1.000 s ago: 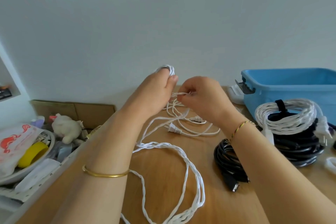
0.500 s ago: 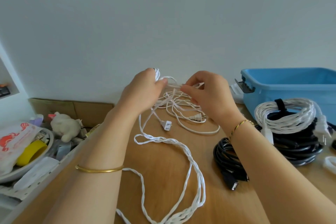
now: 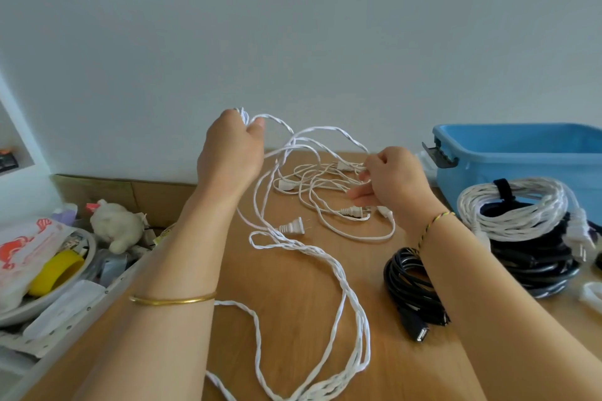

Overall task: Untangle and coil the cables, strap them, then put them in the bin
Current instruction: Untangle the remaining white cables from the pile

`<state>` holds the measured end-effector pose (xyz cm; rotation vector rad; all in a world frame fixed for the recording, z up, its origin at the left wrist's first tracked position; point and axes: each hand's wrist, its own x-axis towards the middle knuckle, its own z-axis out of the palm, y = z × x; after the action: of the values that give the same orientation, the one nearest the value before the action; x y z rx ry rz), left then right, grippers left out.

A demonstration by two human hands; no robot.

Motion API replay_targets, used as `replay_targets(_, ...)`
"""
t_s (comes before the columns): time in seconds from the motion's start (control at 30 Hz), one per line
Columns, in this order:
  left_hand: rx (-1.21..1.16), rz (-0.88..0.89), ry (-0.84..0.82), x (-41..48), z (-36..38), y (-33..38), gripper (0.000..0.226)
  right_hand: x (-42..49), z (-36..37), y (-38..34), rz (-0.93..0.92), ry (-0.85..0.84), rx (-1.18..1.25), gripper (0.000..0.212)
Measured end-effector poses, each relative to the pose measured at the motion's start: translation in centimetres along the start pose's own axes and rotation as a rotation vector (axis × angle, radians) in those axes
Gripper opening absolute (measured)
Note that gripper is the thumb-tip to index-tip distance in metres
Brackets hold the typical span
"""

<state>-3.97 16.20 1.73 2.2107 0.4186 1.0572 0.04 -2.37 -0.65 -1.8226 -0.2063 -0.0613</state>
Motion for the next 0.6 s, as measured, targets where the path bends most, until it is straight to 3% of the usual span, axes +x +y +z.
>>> replay_targets(0.23,0.071,-0.056,0.123,0.2,-1.3,0.1,0.038,0.8,-1.6,0.8,0.151,0.130,0.252,0.027)
replay_targets(0.4,-0.042,-0.080,-0.023,0.2,-0.9,-0.2,0.042,0.6,-0.3,0.4,0.111,0.062,-0.014,0.009)
replay_targets(0.43,-0.045,-0.084,-0.058,0.0,-0.7,0.1,0.038,0.5,0.0,0.5,0.072,0.061,-0.128,0.006)
replay_targets(0.5,-0.050,-0.069,-0.110,-0.3,-0.3,0.6,0.034,0.3,0.6,0.7,-0.069,0.107,-0.374,0.025)
replay_targets(0.6,-0.063,-0.017,-0.186,-0.8,0.0,1.4,0.033,-0.8,1.1,-0.8,-0.462,0.275,-0.381,0.033)
